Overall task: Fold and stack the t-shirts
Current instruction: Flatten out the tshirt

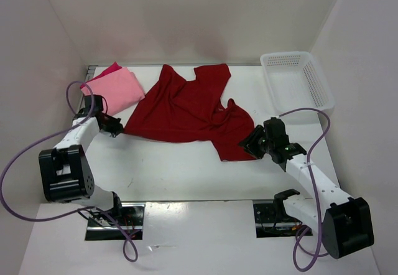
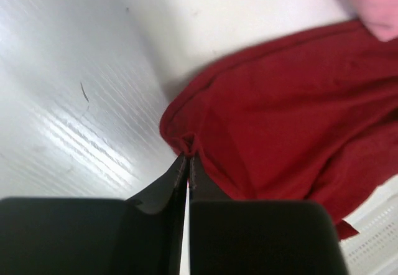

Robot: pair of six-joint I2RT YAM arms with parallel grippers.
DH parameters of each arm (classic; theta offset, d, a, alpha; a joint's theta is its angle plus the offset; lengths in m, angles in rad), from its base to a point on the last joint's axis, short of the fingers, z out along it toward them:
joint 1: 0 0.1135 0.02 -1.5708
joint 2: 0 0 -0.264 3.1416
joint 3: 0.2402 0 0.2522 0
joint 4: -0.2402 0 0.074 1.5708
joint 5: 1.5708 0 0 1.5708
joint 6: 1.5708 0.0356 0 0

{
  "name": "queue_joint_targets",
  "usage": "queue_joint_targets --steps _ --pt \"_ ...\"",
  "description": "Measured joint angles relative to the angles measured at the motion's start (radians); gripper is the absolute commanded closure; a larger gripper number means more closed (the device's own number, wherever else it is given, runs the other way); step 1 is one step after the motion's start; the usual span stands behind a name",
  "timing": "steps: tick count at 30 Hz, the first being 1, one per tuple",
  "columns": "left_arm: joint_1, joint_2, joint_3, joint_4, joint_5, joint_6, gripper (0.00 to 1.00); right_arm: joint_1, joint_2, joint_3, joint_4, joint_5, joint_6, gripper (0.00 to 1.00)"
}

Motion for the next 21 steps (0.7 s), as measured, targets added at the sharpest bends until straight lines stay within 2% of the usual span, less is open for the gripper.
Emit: queue_joint_targets --steps 5,9,12,15,18,21 --pt "0.006 -0.087 -0.001 -0.026 0.000 0.060 1.00 -0.025 0.040 0.000 -0.004 0.051 0.009 0.52" --pt "0.043 -0.100 0.023 -0.036 0.003 0.113 1.00 -0.043 0.060 -0.001 -0.017 0.101 0.031 0.52" --pt "0.092 -0.100 0.060 -0.019 0.011 0.149 1.00 -0.043 0.070 -0.007 -0.037 0.140 0.055 0.55" --pt "0.140 -0.098 0.091 0.019 0.045 0.178 1.00 -0.043 0.074 -0.017 -0.064 0.172 0.076 0.63" --pt "0.162 -0.082 0.110 0.061 0.070 0.193 1.00 -0.023 0.099 -0.019 -0.087 0.202 0.099 0.65" --pt "0.163 -0.065 0.099 0.112 0.103 0.208 1.00 0.045 0.152 -0.016 -0.117 0.211 0.119 0.61"
